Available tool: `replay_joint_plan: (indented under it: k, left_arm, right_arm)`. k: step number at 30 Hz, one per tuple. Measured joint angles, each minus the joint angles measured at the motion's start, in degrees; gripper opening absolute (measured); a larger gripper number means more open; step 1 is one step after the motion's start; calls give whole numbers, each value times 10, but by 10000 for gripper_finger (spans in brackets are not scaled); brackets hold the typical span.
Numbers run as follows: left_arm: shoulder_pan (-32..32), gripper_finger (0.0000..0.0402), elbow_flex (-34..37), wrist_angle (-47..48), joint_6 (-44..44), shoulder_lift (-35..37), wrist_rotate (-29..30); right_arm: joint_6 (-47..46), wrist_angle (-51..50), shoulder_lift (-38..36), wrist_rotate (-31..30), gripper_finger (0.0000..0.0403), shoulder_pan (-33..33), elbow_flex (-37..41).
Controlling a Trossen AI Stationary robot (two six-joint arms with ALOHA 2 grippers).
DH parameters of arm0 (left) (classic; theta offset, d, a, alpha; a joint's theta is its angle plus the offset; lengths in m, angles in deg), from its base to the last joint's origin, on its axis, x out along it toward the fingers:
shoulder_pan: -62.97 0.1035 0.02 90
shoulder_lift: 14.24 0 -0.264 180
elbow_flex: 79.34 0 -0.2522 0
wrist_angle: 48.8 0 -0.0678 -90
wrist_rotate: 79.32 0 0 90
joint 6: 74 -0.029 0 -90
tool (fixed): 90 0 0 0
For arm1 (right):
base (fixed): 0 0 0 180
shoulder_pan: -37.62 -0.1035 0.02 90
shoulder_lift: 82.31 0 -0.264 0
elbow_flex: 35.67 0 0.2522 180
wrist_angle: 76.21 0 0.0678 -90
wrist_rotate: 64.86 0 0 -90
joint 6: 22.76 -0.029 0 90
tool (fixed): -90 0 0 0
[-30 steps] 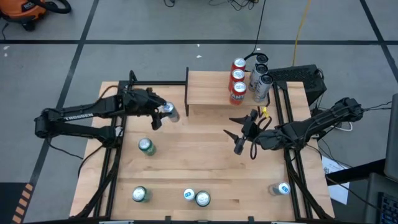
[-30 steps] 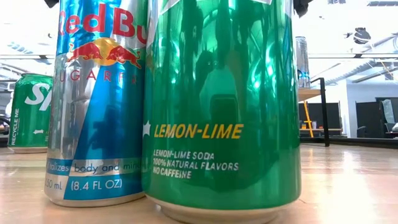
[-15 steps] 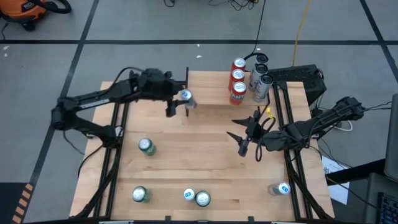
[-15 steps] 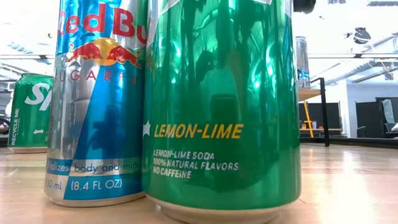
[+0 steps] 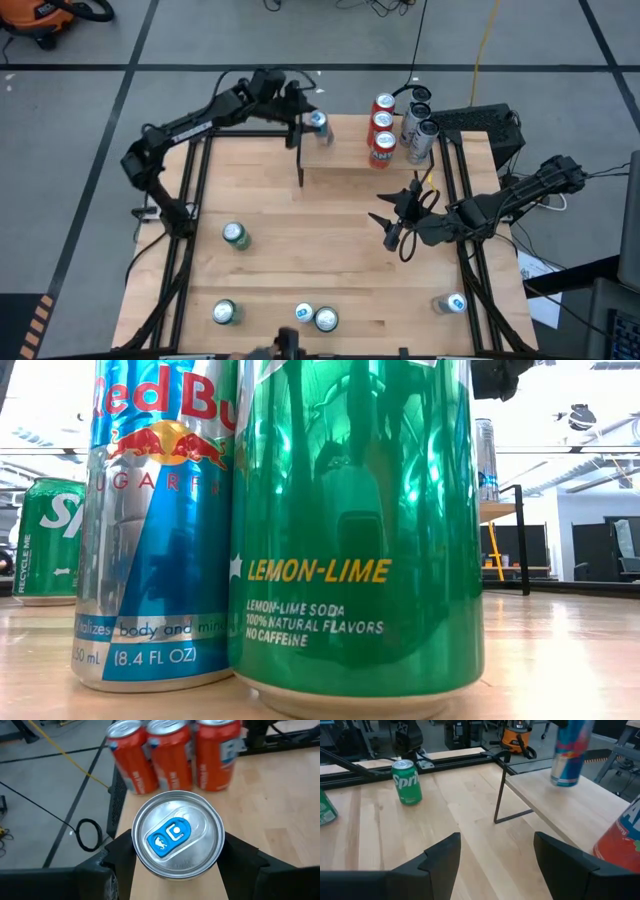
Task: Place canned beverage on shelf
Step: Put the top blue soda can on the shelf
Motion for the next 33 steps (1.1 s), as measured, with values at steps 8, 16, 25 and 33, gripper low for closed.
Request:
replay_joint_plan:
  k: [8, 16, 25, 33]
  left_arm:
    - [23, 217, -69, 1, 1, -71, -22]
    - [17, 217, -123, -1, 4, -115, -23]
    - [16, 217, -159, -5, 6, -158, -25]
    - [15, 217, -179, -12, 10, -182, -28]
  right_arm:
    - [1, 0, 0, 0, 242, 0, 0]
    - [1, 0, 0, 0, 242, 0, 0]
    - [-2, 0, 0, 0, 242, 0, 0]
    - [-2, 0, 0, 0, 242, 0, 0]
